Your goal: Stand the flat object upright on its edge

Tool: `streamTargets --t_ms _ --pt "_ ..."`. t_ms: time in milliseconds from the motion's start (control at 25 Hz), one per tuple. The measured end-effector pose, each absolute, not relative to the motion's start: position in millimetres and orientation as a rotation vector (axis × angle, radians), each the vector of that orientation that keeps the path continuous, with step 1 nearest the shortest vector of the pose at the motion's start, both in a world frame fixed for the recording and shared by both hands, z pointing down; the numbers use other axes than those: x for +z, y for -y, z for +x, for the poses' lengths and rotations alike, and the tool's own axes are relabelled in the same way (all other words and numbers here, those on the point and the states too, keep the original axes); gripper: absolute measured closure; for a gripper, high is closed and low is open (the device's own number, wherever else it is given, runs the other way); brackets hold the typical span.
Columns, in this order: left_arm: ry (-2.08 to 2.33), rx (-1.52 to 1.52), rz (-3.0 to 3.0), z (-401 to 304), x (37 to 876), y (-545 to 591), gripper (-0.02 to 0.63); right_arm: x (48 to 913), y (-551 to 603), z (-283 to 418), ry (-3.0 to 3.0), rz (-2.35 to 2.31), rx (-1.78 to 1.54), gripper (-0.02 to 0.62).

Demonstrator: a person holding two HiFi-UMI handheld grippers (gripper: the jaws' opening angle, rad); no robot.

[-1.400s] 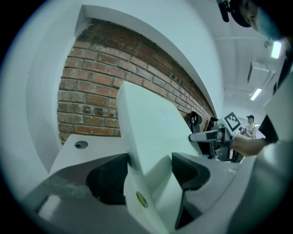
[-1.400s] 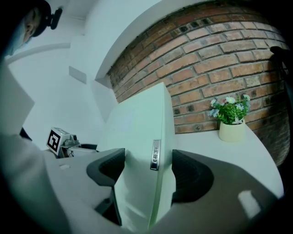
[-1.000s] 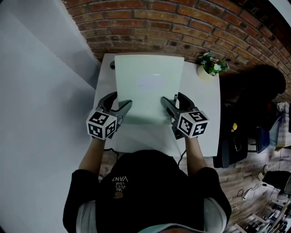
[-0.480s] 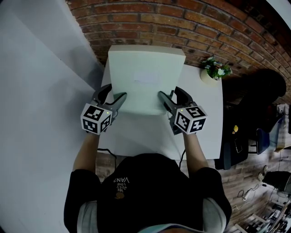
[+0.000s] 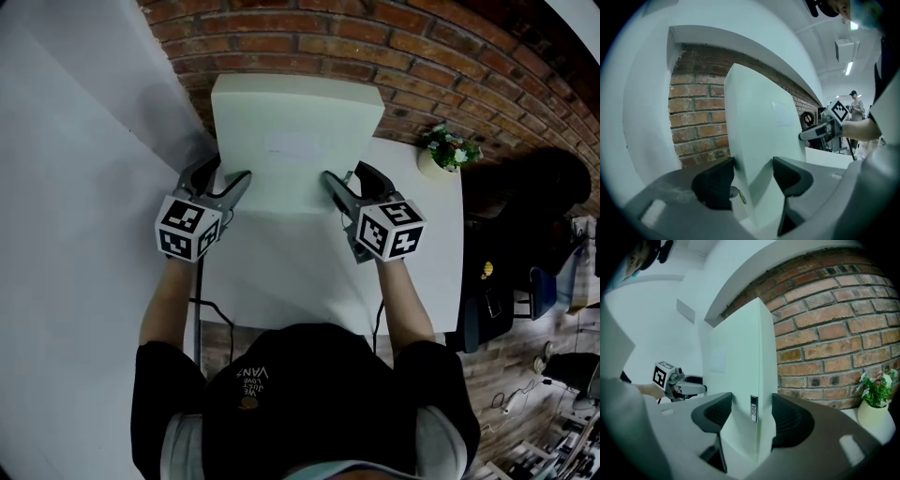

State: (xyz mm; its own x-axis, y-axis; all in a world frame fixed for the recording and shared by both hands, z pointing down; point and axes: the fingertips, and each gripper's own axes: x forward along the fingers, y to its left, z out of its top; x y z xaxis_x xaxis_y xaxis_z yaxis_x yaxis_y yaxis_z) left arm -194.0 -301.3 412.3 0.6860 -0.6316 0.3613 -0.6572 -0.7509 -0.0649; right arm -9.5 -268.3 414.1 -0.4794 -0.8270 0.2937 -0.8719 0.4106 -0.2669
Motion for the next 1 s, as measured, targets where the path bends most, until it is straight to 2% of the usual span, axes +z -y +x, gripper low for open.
streamTargets --t_ms 1000 --pt "1.194 0.599 2.821 -218.6 440.0 411.4 0.35 433.7 376.6 -31.7 2.5 1.53 0.512 0.344"
